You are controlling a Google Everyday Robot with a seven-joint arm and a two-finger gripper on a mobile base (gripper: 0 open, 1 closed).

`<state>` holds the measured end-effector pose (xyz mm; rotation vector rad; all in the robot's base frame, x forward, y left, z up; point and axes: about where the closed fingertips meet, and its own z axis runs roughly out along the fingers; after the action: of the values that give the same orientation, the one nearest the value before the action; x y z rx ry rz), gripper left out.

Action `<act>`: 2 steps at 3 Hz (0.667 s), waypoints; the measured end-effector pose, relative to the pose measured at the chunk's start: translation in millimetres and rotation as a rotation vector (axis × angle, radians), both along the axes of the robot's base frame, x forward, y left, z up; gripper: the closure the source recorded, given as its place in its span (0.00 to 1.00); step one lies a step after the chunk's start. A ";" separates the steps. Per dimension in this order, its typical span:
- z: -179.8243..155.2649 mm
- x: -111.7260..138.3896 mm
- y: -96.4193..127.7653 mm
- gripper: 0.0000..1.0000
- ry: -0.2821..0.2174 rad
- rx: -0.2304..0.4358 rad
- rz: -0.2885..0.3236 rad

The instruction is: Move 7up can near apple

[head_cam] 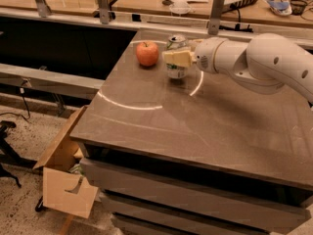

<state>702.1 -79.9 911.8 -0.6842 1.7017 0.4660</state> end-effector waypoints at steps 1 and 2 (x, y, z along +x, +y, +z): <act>-5.5 30.3 20.9 0.74 0.008 0.016 0.011; -19.8 46.7 29.3 0.43 -0.001 0.019 0.027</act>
Offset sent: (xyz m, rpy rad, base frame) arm 0.0626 0.0326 -0.0227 0.0240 -0.0148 0.0286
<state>748.8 -50.6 892.0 -0.6941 1.6864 0.5003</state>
